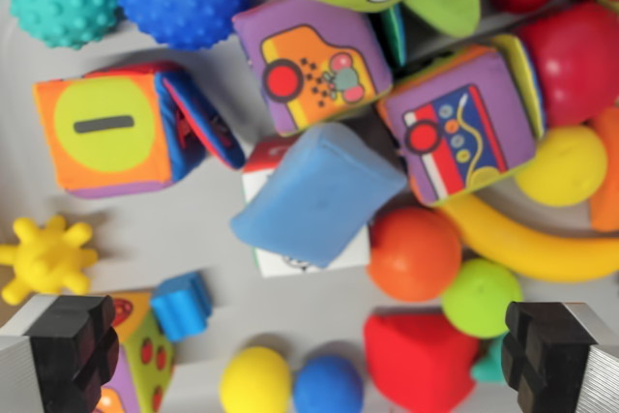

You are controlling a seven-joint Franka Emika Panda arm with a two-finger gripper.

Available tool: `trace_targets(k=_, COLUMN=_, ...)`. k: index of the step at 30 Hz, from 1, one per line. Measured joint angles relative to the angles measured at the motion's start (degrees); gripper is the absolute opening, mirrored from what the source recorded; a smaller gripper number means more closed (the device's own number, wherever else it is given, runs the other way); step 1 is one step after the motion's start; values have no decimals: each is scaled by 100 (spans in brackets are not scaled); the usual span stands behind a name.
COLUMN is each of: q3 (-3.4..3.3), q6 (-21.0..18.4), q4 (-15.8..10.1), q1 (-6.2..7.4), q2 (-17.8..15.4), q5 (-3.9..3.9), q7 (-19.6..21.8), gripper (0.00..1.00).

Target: Pick an object from the bin

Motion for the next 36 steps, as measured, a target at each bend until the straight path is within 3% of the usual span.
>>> trace_targets(k=18, q3=0, q6=954, q4=-1048, q1=229, q2=-33, q5=-24, q7=2390, gripper=100)
trace_targets(k=36, q3=-5, q6=1935, q4=-1301, q1=251, q2=698, q5=-41, q7=2542, gripper=100)
